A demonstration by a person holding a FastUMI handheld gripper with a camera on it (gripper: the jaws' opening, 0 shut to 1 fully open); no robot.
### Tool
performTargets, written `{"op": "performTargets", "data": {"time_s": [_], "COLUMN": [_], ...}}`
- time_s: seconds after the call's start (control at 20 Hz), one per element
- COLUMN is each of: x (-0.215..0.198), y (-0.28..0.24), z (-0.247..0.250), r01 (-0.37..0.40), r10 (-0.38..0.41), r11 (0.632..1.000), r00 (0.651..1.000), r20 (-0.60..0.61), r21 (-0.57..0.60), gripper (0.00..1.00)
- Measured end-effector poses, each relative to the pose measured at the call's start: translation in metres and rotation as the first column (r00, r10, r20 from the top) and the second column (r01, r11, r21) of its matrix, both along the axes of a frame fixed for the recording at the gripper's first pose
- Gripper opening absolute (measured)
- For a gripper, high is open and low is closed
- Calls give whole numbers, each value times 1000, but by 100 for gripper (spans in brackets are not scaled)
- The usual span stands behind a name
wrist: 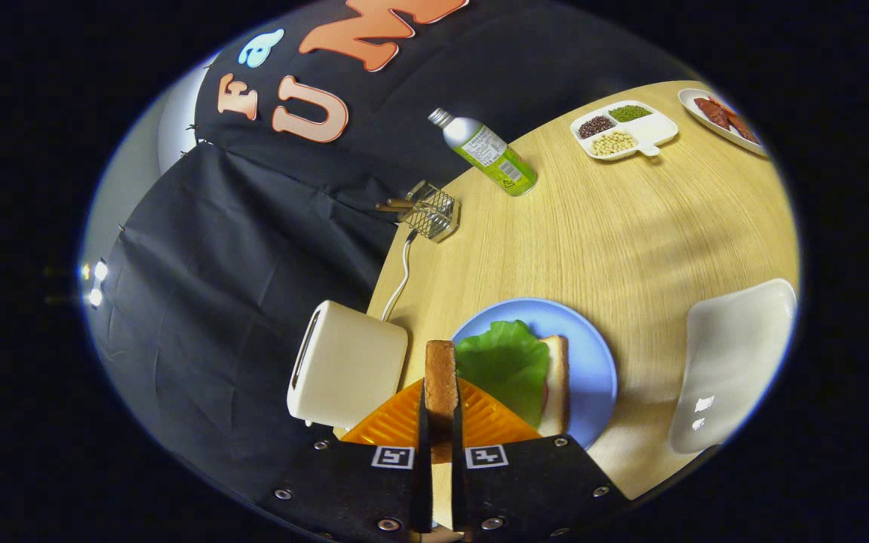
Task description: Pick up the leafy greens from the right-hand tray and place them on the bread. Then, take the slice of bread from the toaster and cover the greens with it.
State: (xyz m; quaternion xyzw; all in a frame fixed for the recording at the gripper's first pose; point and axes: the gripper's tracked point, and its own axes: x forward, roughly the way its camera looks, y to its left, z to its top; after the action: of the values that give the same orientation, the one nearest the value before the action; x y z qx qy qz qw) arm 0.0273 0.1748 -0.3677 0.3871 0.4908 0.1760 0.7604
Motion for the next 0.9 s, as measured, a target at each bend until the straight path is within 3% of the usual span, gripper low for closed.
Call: {"op": "performTargets", "data": {"time_s": [0.15,0.65,0.9], "x": [2,4,12], "y": [-6,-21,-49], "z": [-13,-39,-43], "r01": [10,0,52], "r10": [-10,22,10], "r11": [1000,973,913], "r00": [1000,995,989], "r20": [-4,93,149], "r21": [-4,-232,-405], "gripper": [10,15,46]}}
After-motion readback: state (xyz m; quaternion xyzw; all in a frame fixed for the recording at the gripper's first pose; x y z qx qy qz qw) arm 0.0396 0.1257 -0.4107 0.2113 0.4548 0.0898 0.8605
